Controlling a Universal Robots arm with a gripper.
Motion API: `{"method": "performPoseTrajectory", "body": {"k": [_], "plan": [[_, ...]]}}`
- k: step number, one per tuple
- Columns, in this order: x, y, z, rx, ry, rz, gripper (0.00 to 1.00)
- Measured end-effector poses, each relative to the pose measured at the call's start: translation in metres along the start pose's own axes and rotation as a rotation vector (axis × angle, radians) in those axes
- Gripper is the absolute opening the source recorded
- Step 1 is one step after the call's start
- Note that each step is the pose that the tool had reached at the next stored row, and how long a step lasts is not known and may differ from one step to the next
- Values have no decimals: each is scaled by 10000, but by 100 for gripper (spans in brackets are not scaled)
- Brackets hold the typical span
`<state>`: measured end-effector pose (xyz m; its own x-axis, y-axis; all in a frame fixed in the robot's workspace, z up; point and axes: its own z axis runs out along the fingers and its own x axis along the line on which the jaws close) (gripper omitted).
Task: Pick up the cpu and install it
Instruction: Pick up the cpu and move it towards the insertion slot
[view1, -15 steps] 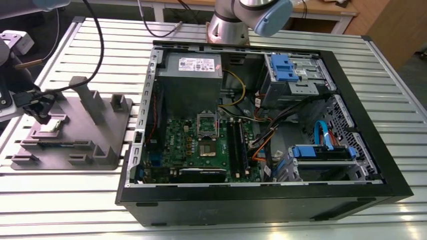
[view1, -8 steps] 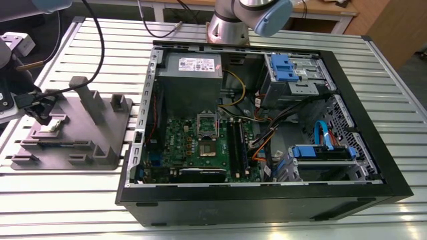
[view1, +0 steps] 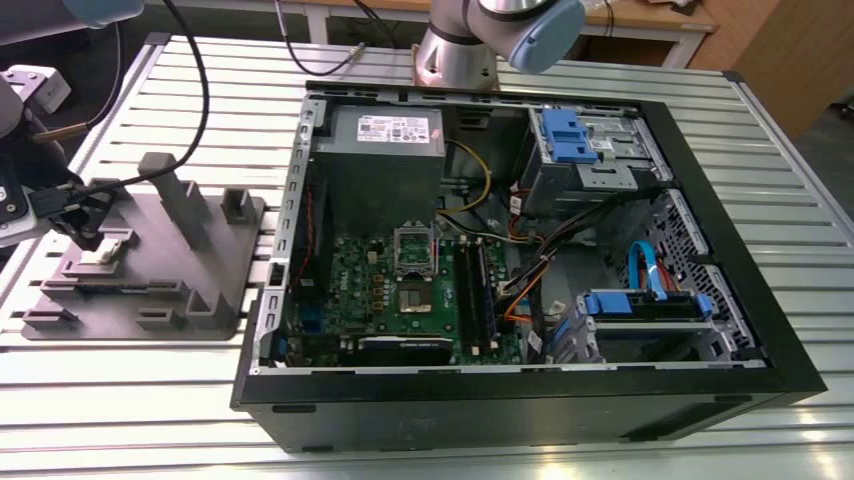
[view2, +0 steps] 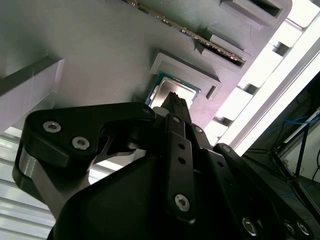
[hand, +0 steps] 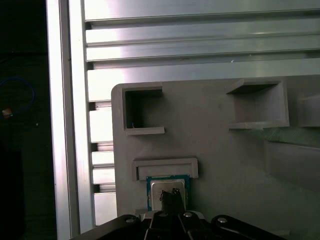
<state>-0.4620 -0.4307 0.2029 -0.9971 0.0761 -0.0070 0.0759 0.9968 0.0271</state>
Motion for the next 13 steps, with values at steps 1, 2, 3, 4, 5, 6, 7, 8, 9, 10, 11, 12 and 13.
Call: {"method": "performPoseTrajectory", "body": {"k": [1,2,3,4,5,6,7,8,9,10,11,12,13], "plan": [[0,0,0,0,0,0,10],[0,0,1,0,0,0,10],[0,0,1,0,0,0,10],[0,0,1,-1,-1,0,10],[0,0,1,-1,-1,0,10],[0,0,1,-1,-1,0,10],[0,0,1,-1,-1,0,10],[0,0,2,-1,-1,0,10],[0,0,2,-1,0,0,10],[0,0,2,0,0,0,11],[0,0,2,-1,0,0,11],[0,0,2,-1,-1,0,16],[0,0,2,0,0,0,23]]}}
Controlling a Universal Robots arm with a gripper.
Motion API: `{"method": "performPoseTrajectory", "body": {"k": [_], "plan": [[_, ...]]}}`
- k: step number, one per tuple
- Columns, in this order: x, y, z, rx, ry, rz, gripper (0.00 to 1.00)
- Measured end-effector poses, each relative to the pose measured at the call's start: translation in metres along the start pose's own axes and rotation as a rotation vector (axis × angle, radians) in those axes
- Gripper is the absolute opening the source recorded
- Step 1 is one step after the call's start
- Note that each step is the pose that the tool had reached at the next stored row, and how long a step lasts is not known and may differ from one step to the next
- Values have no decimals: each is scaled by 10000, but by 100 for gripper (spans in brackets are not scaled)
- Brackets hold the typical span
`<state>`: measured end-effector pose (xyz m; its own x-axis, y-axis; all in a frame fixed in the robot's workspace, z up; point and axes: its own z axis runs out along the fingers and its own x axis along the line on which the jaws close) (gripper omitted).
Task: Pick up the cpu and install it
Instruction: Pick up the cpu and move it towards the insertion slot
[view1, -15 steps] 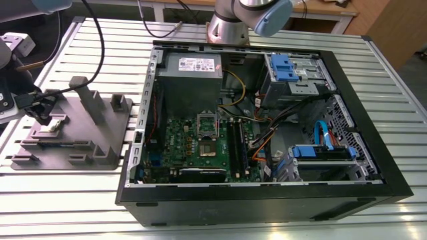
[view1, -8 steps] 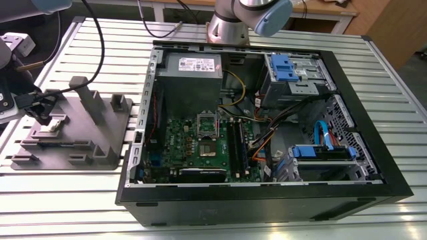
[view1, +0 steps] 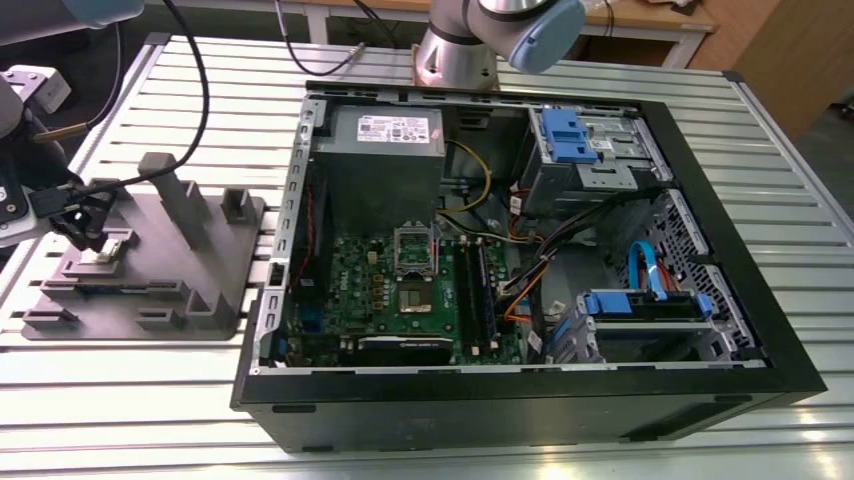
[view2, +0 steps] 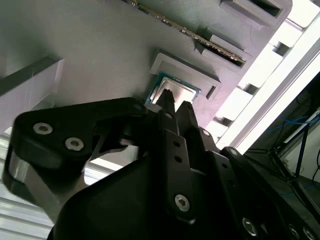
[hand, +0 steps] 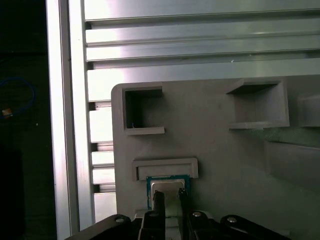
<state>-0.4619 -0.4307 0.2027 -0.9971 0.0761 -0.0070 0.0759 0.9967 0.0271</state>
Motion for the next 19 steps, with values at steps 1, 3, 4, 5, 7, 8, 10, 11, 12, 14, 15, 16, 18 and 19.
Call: {"method": "performPoseTrajectory", "body": {"k": [1,3,4,5,7,8,10,11,12,14,15,16,18,19], "plan": [[0,0,0,-1,0,0,23],[0,0,1,-1,0,0,29],[0,0,1,0,-1,0,35],[0,0,1,0,0,0,41],[0,0,1,0,0,0,47],[0,0,1,0,0,0,53],[0,0,2,-1,0,0,58],[0,0,2,0,0,0,58],[0,0,2,0,1,0,65],[0,0,7,-2,-9,-1,65],[2,0,15,-4,-35,-11,65],[6,0,21,-7,-75,-32,65],[10,0,35,-13,-159,-88,65],[13,0,42,-17,-203,-121,65]]}}
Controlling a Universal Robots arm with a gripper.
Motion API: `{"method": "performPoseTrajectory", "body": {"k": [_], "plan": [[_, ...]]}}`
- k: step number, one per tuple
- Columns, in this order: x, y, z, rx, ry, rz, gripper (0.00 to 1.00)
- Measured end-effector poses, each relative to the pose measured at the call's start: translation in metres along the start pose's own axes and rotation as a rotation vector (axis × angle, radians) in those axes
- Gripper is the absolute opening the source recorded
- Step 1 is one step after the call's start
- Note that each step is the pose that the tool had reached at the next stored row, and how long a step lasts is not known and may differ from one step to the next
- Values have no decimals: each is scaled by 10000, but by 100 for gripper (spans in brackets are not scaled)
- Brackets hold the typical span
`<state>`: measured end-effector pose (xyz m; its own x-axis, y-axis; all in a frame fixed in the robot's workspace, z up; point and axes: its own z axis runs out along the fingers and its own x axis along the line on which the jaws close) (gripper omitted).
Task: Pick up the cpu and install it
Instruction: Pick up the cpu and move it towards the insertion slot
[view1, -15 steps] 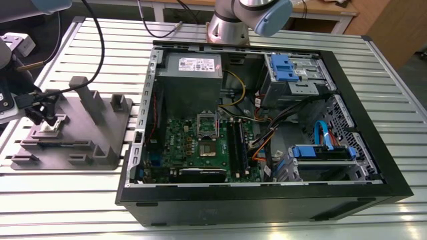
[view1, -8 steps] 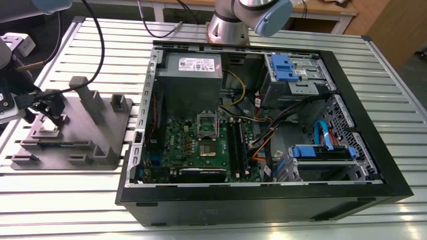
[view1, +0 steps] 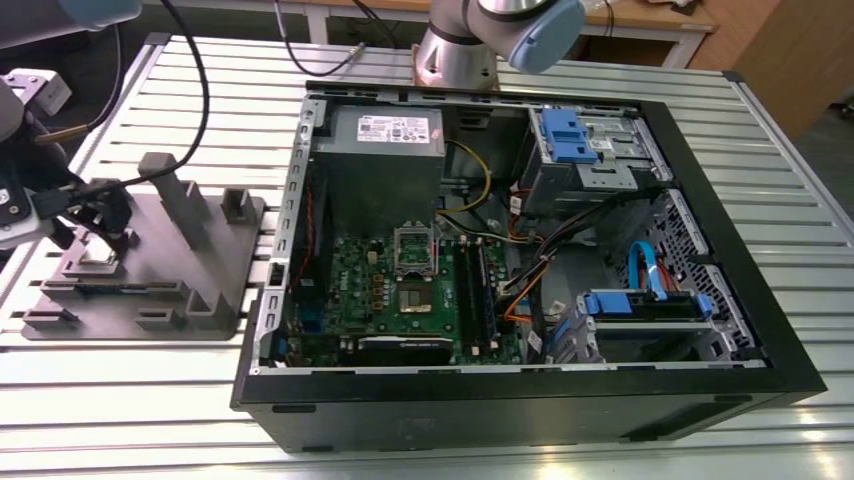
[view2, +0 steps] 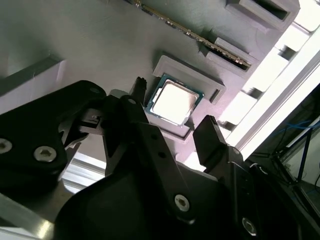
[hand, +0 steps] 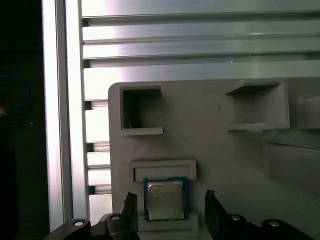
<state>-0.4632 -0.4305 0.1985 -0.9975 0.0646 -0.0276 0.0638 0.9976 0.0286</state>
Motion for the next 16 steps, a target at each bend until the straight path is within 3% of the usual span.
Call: {"method": "performPoseTrajectory", "body": {"k": [2,3,16], "plan": [[8,1,13,-8,-80,-55,65],[16,0,16,-9,-90,-64,65],[46,-1,109,-8,-92,-232,65]]}}
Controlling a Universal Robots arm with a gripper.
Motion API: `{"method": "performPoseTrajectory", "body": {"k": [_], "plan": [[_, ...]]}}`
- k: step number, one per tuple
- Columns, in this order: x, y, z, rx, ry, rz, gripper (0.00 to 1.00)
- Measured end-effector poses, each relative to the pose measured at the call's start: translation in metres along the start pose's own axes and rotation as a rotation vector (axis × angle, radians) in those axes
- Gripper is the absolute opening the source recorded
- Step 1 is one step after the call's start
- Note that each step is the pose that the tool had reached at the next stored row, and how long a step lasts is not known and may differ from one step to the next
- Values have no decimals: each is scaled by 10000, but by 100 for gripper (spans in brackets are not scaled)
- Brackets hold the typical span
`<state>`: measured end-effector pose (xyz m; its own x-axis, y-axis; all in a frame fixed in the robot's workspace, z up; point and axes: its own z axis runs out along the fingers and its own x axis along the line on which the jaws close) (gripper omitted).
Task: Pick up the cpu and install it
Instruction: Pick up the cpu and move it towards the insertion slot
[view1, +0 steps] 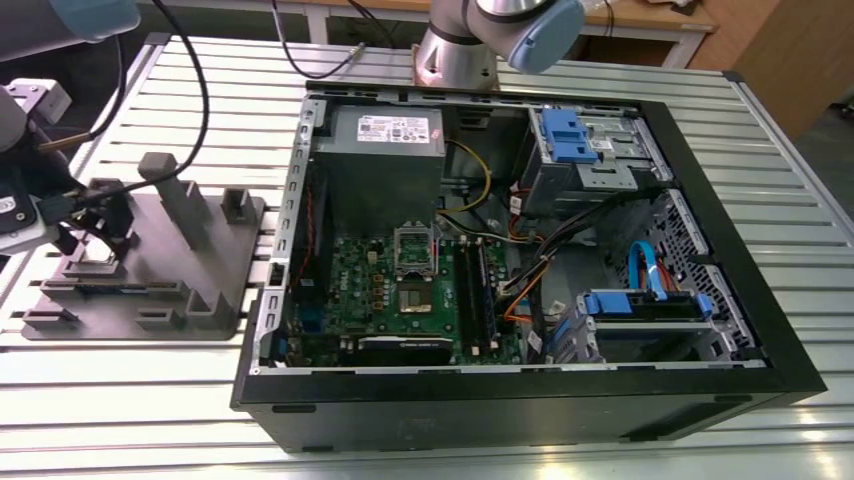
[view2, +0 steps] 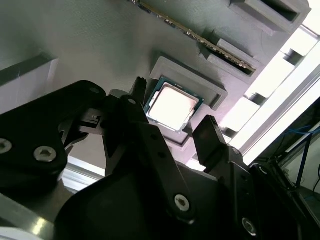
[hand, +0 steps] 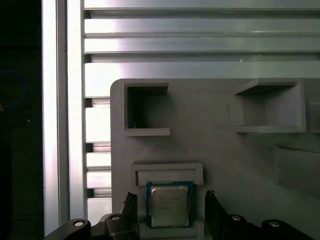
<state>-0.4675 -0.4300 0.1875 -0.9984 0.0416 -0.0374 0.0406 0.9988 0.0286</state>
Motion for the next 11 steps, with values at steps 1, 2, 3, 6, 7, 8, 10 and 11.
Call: {"method": "performPoseTrajectory", "body": {"k": [1,2,3,6,7,8,10,11], "plan": [[-2,0,2,1,1,-5,65],[-4,0,4,0,-1,-8,65],[-6,0,6,-1,-2,-10,65],[-13,0,9,-1,-2,-9,65],[-13,0,9,0,-1,-9,65],[-13,0,9,0,0,-9,65],[-18,0,24,-1,-1,-9,65],[-18,0,24,0,0,-9,65]]}}
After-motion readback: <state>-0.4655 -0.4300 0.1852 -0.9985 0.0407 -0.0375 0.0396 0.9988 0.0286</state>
